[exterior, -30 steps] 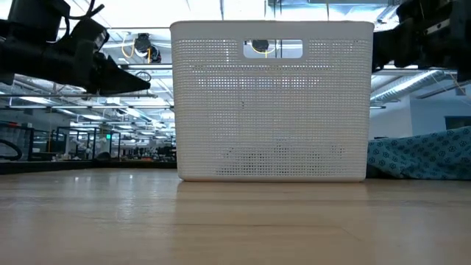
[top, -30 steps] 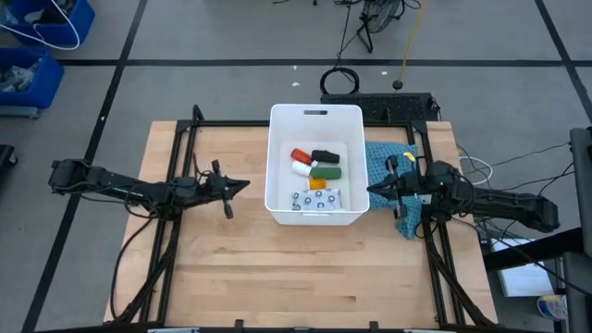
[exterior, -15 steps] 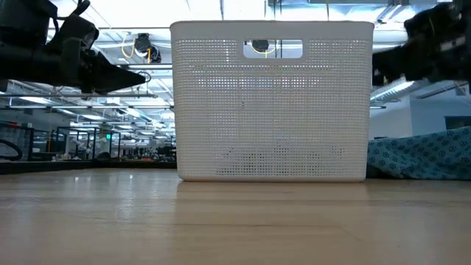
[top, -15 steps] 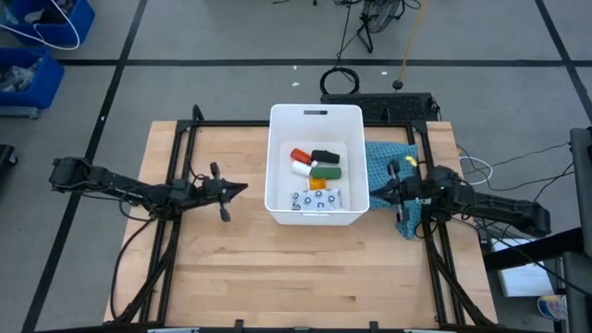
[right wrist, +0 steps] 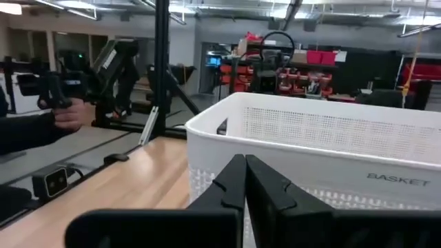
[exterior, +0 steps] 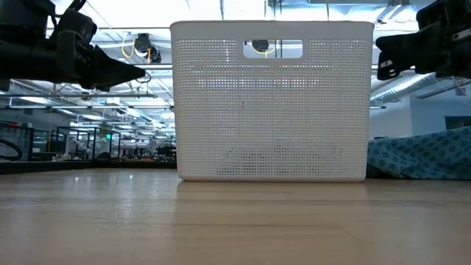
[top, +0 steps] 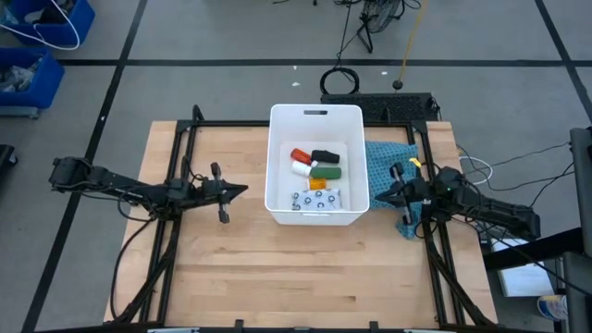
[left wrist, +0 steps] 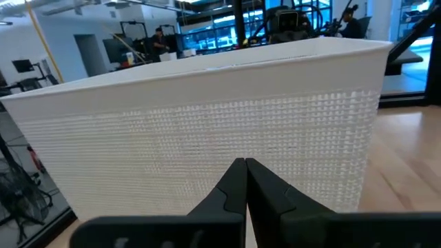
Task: Pick & place medical supplies in basket/bin
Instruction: Return to Home Position
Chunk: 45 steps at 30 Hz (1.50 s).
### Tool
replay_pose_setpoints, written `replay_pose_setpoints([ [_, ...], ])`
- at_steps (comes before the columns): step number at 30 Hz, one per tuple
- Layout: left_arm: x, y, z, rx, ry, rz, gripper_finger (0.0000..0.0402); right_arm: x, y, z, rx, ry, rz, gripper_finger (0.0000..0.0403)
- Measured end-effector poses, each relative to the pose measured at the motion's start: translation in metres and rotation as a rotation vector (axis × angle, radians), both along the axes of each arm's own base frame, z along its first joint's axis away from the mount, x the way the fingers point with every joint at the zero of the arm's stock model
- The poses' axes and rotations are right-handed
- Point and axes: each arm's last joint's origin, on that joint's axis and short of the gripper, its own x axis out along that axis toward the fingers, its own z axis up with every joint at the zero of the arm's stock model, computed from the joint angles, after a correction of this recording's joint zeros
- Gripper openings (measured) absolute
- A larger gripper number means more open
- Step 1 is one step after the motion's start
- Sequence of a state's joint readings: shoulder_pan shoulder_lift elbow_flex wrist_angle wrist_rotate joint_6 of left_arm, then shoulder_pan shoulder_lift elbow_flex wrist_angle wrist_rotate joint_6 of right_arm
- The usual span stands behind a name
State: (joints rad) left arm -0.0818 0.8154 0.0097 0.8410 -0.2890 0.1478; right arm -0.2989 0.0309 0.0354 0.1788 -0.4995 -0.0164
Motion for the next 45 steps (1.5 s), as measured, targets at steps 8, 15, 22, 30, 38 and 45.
replay_pose_setpoints([
  [8,0.000,0.001,0.000,-0.058,-0.016,0.030,0.0005,0.000,-0.001,0.001,0.023,-0.013,-0.043,0.0000],
  [15,0.000,-0.005,0.001,-0.024,-0.012,-0.005,0.0002,0.002,0.006,-0.002,0.018,0.006,-0.026,0.0000],
  [22,-0.002,-0.005,0.012,0.075,-0.104,0.021,0.0002,0.002,0.009,0.000,-0.022,-0.018,-0.041,0.0000],
  [30,-0.010,-0.018,0.017,0.112,-0.116,0.034,0.0002,0.001,0.009,0.003,-0.027,-0.056,-0.040,0.0000],
  [38,-0.028,-0.031,0.027,0.244,-0.130,0.019,0.0001,0.002,0.009,0.001,-0.025,-0.035,-0.038,0.0000],
  [45,-0.025,-0.009,0.028,0.299,-0.150,-0.016,0.0001,0.001,0.010,0.004,-0.047,-0.069,-0.008,0.0000],
])
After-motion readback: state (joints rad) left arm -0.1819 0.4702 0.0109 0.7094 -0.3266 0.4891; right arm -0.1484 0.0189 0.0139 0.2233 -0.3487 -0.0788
